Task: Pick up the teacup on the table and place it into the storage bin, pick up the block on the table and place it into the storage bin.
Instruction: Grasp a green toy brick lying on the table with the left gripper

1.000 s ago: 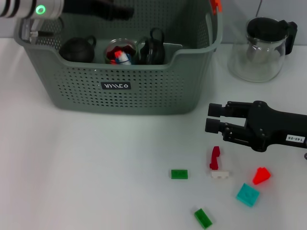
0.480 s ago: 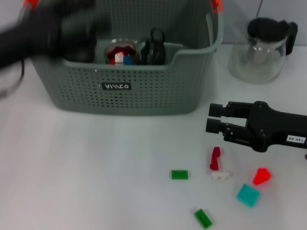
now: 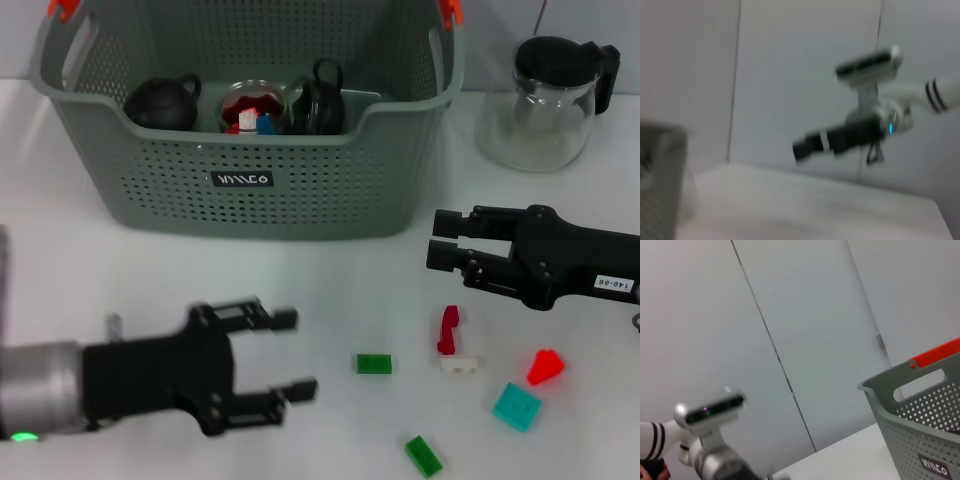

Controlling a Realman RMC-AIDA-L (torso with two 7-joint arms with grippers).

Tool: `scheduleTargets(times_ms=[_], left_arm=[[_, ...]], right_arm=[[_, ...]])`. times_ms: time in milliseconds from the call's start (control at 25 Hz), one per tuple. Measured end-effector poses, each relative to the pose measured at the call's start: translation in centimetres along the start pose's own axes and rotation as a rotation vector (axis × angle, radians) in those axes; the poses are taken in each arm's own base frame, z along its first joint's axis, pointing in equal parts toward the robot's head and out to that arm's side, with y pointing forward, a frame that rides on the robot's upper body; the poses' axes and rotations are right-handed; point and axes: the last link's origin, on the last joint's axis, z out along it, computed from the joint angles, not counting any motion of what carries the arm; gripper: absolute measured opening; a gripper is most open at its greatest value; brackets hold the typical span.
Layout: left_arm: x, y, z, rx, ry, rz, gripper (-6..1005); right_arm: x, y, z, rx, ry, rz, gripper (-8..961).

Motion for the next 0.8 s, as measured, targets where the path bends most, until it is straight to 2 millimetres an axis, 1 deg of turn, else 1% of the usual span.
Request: scheduleTargets(times_ms=[80,160,240,320,560,800], left_arm=[[-1.3,-0.2,1.4,-0.014,-0.051,-0.011,766],[-1.9,-0.4,2.6,-0.029,-0.087,-0.014,741],[-2.3,-0.2,3.9,-0.067,-0.118,-0.02,715],[-2.9,0.5,5.3,-0.119,-0.145,-0.008,715],[-4.4,2.1,7.5,-0.18,-0.151,0.075,716],[-4.9,2.5,8.8,-0.178,-0.137,0.138,715]], right_arm=[[0.0,0.0,0.1,0.0,0.0,0.001,493],[0.1,0.0,0.1,0.0,0.0,0.002,493],[0.1,0.0,0.1,0.0,-0.001,0.003,493],[0.1,0.0,0.0,0.002,-0.003,0.004,493],[0.1,0.0,0.1,0.001,-0.003,0.003,493],[0.0,0.0,0.2,-0.001,-0.002,0.0,493]])
